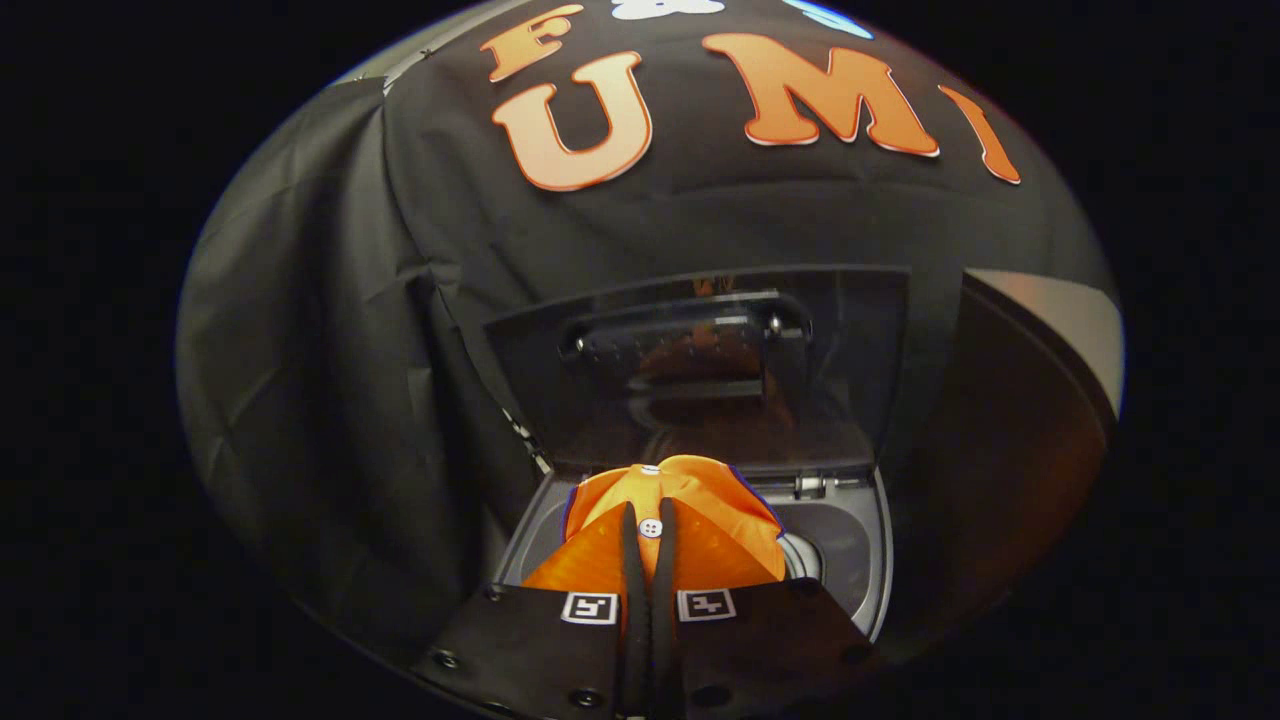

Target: Put the clothes into the washing machine and then close the washing machine lid.

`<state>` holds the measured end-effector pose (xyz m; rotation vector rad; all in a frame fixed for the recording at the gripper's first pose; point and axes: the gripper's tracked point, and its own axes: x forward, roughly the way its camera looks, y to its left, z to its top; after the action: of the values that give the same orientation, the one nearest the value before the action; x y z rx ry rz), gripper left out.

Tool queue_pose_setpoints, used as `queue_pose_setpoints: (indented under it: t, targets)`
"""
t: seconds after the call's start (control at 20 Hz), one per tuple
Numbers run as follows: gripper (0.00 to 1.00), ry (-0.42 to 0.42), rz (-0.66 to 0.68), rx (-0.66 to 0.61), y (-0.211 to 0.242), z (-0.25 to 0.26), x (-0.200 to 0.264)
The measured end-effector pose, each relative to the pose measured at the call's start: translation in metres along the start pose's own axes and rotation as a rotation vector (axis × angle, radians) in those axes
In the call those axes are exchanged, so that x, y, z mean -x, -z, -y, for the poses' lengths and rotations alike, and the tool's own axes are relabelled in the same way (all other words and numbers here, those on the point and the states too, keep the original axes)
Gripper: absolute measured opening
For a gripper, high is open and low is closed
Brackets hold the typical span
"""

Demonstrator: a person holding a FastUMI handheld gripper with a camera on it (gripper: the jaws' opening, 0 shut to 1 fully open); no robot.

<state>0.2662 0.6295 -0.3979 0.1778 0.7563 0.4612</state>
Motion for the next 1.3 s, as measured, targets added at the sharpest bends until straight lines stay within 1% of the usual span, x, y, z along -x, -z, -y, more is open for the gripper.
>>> queue_pose_setpoints:
  t: [0.2, 0.35, 0.45, 0.5, 0.6, 0.7, 0.95, 1.1, 1.3]
  targets:
    - [0.08, 0.038, -0.099, 0.037, 0.045, 0.015, -0.025]
    - [0.08, 0.058, -0.141, 0.019, 0.064, 0.019, -0.033]
    - [0.09, 0.086, -0.149, 0.020, 0.069, 0.022, -0.034]
    - [0.13, 0.097, -0.155, 0.014, 0.070, 0.024, -0.034]
    - [0.32, 0.100, -0.151, 0.001, 0.069, 0.023, -0.033]
    - [0.51, 0.113, -0.134, 0.019, 0.061, 0.025, -0.030]
    - [0.98, 0.098, -0.143, 0.029, 0.060, 0.021, -0.025]
    - [0.98, 0.088, -0.145, 0.016, 0.060, 0.017, -0.019]
    - [0.98, 0.060, -0.104, 0.020, 0.048, 0.005, -0.001]
